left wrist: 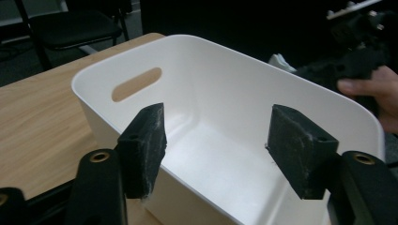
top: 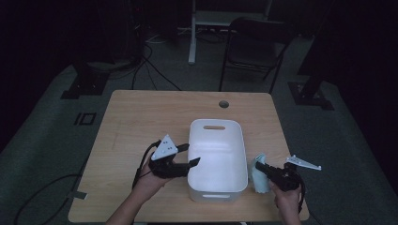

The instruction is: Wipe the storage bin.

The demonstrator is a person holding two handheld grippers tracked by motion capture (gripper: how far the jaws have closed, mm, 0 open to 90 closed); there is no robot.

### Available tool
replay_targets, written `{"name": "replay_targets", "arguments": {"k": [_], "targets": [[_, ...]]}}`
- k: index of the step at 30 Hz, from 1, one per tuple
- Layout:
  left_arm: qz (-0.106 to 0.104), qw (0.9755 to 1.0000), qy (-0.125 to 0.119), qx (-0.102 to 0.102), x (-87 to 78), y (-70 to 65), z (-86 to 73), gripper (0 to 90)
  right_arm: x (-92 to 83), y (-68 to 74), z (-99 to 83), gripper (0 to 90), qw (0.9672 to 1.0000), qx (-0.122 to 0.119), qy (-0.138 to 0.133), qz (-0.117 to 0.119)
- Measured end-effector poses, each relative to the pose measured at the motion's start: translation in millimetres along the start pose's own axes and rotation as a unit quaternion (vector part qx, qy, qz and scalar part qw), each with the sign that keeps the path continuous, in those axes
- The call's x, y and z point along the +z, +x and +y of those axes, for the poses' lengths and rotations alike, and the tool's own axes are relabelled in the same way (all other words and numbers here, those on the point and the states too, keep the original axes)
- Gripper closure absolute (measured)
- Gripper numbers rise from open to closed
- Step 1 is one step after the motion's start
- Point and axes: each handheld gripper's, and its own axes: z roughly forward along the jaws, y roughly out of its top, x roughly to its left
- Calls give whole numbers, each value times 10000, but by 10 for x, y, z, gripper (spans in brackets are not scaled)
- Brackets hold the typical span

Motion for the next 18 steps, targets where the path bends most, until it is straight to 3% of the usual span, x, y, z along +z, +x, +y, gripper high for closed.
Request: {"name": "replay_targets", "arguments": {"k": [2,10,15,18], "targets": [[50,10000,53,41,71,62,37,308,2,2,-1,838,10000,-7,6,-2],[239,9993,226,-172,311,385,122,298,10,7,-7,838,10000,2,20,61],[265,9983,142,-494,422,618,147,298,16,17,-4,838,9999,-42,37,96],[329,9985,201,-395,507,695,171,295,7,2,1,838,10000,-21,29,77]]}}
